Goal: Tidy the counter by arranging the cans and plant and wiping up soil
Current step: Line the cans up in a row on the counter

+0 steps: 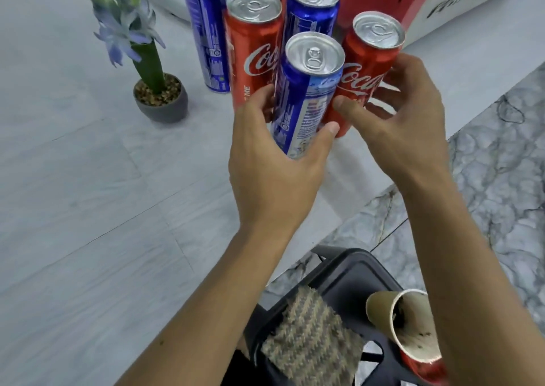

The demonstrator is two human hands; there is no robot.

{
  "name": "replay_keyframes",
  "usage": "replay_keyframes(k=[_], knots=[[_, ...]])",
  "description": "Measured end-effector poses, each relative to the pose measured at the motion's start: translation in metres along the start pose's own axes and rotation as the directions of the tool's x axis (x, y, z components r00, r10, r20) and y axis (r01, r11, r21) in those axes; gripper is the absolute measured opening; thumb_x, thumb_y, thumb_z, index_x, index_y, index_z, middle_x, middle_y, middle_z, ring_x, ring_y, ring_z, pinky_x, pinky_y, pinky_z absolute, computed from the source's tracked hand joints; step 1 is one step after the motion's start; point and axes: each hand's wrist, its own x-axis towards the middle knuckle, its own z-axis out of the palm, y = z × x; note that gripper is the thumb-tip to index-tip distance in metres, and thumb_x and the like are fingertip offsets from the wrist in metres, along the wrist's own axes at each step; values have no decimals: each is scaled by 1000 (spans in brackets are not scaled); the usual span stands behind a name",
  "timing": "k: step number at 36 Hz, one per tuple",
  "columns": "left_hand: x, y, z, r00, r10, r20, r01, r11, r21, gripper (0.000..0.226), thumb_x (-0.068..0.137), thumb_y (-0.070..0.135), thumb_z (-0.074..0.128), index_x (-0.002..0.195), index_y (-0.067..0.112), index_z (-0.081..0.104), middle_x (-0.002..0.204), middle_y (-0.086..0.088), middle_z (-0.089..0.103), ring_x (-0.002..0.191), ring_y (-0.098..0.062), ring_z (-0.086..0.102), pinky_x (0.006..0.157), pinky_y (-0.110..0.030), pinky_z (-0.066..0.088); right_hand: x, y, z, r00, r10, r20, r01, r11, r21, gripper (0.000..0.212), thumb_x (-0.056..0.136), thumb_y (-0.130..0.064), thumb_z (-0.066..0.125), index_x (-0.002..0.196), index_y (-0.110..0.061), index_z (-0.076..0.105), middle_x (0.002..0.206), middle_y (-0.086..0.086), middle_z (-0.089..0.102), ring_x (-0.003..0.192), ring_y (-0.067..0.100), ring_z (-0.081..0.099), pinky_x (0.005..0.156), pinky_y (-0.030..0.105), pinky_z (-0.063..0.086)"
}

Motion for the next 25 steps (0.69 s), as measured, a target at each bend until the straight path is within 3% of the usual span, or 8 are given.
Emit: replay_keyframes(k=[4,9,15,19,25], knots=[[5,-1,2,1000,9,-26,-8,999,40,74,79,48,86,137,14,55,132,5,65,113,-4,63,87,-7,52,2,-2,1,1000,-10,15,11,1000,-18,69,82,-35,85,142,-21,53,131,-11,67,116,1,65,98,33,58],[12,-4,-2,1000,16,0,-16,998,63,68,80,44,87,134,14,57,130,4,67,113,-9,66,85,-24,61,2,-3,0,1000,-19,-9,19,1000,-5,66,79,-33,87,136,-18,57,124,-10,70,110,2,68,93,29,60],[17,-4,-16,998,16,64,-22,996,85,67,79,44,87,133,17,60,125,8,69,109,-2,66,89,-15,56,-5,-6,-4,999,-36,-12,36,999,-3,61,75,-33,88,128,-17,62,116,-8,74,105,5,71,91,33,61],[17,-7,-35,996,-2,87,-4,998,67,65,79,43,87,132,19,62,119,12,69,105,1,64,84,-15,58,-16,-12,-3,999,-40,7,40,999,6,60,74,-31,89,127,-17,64,113,-8,75,103,6,72,89,33,61],[17,-11,-82,995,-21,100,14,998,68,68,76,47,88,133,21,62,117,14,68,102,1,66,74,-3,52,-40,-31,8,997,-56,47,55,998,22,59,74,-30,90,125,-16,65,113,-7,75,104,6,72,89,34,61]])
